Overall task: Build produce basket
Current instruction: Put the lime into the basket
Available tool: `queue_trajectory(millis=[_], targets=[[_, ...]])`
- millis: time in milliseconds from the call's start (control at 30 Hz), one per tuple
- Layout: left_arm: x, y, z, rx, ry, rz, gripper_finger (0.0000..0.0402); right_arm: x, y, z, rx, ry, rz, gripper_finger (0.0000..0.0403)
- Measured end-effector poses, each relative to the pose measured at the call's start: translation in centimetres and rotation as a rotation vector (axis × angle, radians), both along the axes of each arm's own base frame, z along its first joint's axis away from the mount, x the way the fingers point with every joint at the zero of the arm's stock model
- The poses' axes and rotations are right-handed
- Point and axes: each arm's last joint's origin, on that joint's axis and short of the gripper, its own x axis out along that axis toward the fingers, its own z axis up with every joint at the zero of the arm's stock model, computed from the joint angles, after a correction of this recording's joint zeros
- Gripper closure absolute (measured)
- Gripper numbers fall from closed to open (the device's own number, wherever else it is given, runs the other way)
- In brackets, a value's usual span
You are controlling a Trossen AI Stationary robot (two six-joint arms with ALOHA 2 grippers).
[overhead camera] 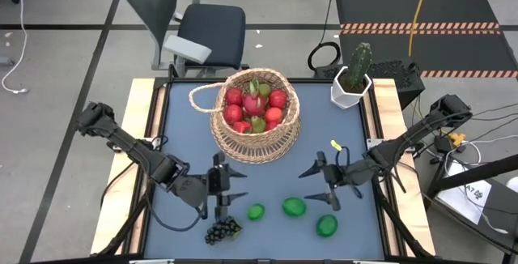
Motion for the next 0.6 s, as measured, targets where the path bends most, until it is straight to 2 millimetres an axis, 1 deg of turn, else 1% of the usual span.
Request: queue_trajectory(millis=[100, 200, 267, 400, 533, 600], targets=[[0.7, -1.0, -1.0, -0.032, 0.026, -0.083, 0.0167, 0.2, 0.1, 0.8, 0.045, -0.074, -0.004, 0.0078], [1.5, -1.9, -1.7, -0.067, 0.004, -0.111, 0.0164, 0.3, 0.1, 1.2, -0.002, -0.129, 0.007, 0.0078], [2.0, -2.5, -2.5, -0.072, 0.007, -0.12, 0.0154, 0.4, 0.0, 1.3, -0.013, -0.145, -0.027, 0.0078], [2.7, -3.6, -3.9, -0.067, -0.006, -0.092, 0.0107, 0.4, -0.1, 1.3, -0.05, -0.145, -0.055, 0.0077], [3.1, -3.7, -4.8, -0.087, -0.02, 0.027, 0.0044, 0.4, -0.1, 1.3, -0.052, -0.148, -0.061, 0.0077], [3.2, -3.6, -5.0, -0.102, -0.02, 0.069, 0.0018, 0.3, -0.2, 1.4, -0.049, -0.152, -0.076, 0.0077]])
